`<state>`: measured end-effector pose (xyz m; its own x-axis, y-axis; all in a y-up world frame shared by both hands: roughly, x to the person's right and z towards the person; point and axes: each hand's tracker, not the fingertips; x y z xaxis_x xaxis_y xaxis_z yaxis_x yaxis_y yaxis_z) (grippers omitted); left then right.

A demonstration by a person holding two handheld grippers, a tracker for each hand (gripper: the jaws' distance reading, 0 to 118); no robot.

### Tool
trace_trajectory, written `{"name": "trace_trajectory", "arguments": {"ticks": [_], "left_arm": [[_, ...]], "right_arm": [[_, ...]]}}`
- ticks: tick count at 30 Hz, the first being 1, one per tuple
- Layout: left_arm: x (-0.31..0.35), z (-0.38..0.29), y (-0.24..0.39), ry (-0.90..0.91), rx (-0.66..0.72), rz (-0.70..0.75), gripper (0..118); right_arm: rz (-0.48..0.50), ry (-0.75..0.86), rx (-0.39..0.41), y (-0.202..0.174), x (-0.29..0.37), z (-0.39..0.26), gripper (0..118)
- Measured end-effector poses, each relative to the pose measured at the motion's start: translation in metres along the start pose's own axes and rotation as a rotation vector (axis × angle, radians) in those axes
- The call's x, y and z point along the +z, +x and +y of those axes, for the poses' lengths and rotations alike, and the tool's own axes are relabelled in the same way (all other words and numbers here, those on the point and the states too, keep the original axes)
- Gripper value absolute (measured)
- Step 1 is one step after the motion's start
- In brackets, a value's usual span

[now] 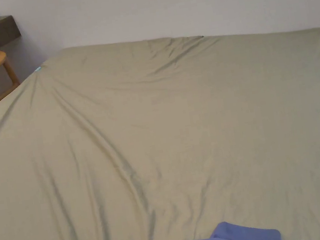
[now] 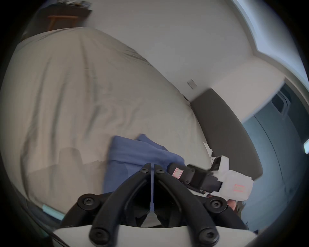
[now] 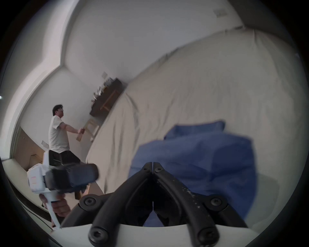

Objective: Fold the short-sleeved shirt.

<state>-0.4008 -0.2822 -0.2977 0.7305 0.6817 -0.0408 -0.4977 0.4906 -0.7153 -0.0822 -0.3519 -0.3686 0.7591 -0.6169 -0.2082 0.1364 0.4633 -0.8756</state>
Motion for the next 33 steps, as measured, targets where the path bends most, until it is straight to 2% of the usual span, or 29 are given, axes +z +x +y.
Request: {"name": "trace_trajectory", "arguments": {"ticks": [2, 3, 5, 6, 7, 9, 10, 11, 19, 21, 23, 24, 26, 27, 28, 30, 32, 33], "left_arm": [[0.005, -0.002, -0.012, 0.034, 0.028, 0.041, 2], [0.003, -0.002, -0.016, 0.029, 0.032, 0.041, 4], [0.001, 0.000, -0.024, 0.003, 0.032, 0.040, 11], [-0.003, 0.001, -0.027, -0.027, 0.018, 0.035, 27], [-0.009, 0.002, -0.028, -0.043, 0.000, 0.030, 46], [-0.026, 0.002, -0.032, -0.084, -0.061, 0.025, 97], [-0.034, 0.003, -0.033, -0.108, -0.085, 0.021, 107], [-0.044, 0.004, -0.034, -0.132, -0.102, 0.005, 108], [-0.113, -0.004, -0.026, -0.351, -0.137, -0.011, 104], [-0.115, -0.015, -0.017, -0.302, -0.153, -0.065, 101], [-0.118, -0.023, -0.012, -0.293, -0.155, -0.056, 99], [-0.120, -0.025, -0.013, -0.306, -0.124, -0.087, 85], [-0.125, -0.024, -0.020, -0.323, -0.009, -0.109, 45], [-0.127, -0.020, -0.030, -0.319, 0.061, -0.054, 38], [-0.123, -0.016, -0.037, -0.324, 0.108, -0.127, 38], [-0.117, -0.011, -0.034, -0.330, 0.083, -0.114, 35], [-0.111, -0.006, -0.024, -0.346, -0.016, -0.115, 33], [-0.105, 0.000, -0.021, -0.350, -0.023, -0.134, 33]], "right_arm": [[-0.129, -0.071, 0.008, 0.010, -0.017, -0.007, 0], [-0.151, -0.093, -0.003, 0.017, -0.024, -0.011, 0], [-0.019, -0.036, -0.138, 0.032, -0.022, -0.012, 0], [-0.012, -0.053, -0.196, 0.036, -0.020, -0.009, 0], [-0.002, -0.056, -0.202, 0.037, -0.020, -0.009, 0], [-0.021, -0.054, -0.141, 0.034, -0.018, -0.010, 0], [-0.033, -0.053, -0.115, 0.030, -0.018, -0.009, 0], [-0.042, -0.054, -0.107, 0.028, -0.018, -0.009, 0], [-0.027, -0.049, -0.117, 0.031, -0.017, -0.011, 0], [-0.023, -0.047, -0.114, 0.031, -0.016, -0.013, 0], [-0.023, -0.045, -0.113, 0.031, -0.016, -0.013, 0], [-0.021, -0.046, -0.114, 0.031, -0.016, -0.013, 0], [-0.014, -0.042, -0.109, 0.035, -0.014, -0.014, 0], [-0.010, -0.037, -0.118, 0.037, -0.010, -0.014, 0], [0.018, -0.026, -0.162, 0.038, -0.005, -0.014, 0], [0.029, 0.047, -0.253, 0.042, 0.016, -0.020, 0], [-0.008, 0.090, -0.262, 0.046, 0.040, -0.021, 0], [-0.048, 0.114, -0.250, 0.048, 0.053, -0.022, 0]]}}
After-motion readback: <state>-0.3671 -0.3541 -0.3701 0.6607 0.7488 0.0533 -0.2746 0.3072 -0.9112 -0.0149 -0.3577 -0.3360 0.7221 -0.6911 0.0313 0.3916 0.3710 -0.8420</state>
